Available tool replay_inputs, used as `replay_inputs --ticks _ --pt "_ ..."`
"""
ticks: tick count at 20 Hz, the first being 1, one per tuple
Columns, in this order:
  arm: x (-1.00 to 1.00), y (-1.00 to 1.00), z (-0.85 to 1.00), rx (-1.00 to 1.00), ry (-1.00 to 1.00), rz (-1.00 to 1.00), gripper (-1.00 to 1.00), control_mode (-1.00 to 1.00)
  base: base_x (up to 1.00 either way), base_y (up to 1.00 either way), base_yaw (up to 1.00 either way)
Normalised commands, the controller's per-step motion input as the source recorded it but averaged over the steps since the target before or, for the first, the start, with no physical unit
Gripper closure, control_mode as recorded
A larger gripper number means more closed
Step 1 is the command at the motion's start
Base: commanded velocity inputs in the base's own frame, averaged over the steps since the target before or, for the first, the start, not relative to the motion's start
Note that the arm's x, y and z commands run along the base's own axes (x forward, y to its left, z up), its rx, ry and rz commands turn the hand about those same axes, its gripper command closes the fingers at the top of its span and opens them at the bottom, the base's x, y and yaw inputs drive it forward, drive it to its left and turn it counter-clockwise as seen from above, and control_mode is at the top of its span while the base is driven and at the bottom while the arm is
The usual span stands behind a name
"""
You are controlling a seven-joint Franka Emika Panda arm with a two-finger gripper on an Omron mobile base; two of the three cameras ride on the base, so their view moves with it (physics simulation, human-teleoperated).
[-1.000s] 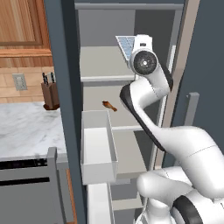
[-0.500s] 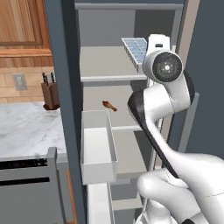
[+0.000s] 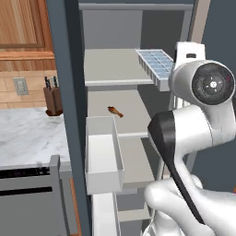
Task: Open the freezer door, pick up the ice cube tray from the freezer, and place it on the dining counter.
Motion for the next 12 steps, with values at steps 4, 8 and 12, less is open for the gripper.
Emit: replay_inputs --ticks 4,8,12 --pt "-1.00 0.00 0.03 0.00 0.00 0.00 1.00 -1.00 0.00 0.00 0.00" --pt "-0.79 -0.22 0.00 0.00 0.04 0.00 1.00 -1.00 0.00 0.00 0.00" --pt "-0.64 -0.34 0.00 0.00 0.03 0.00 1.00 1.00 -0.25 -0.14 0.00"
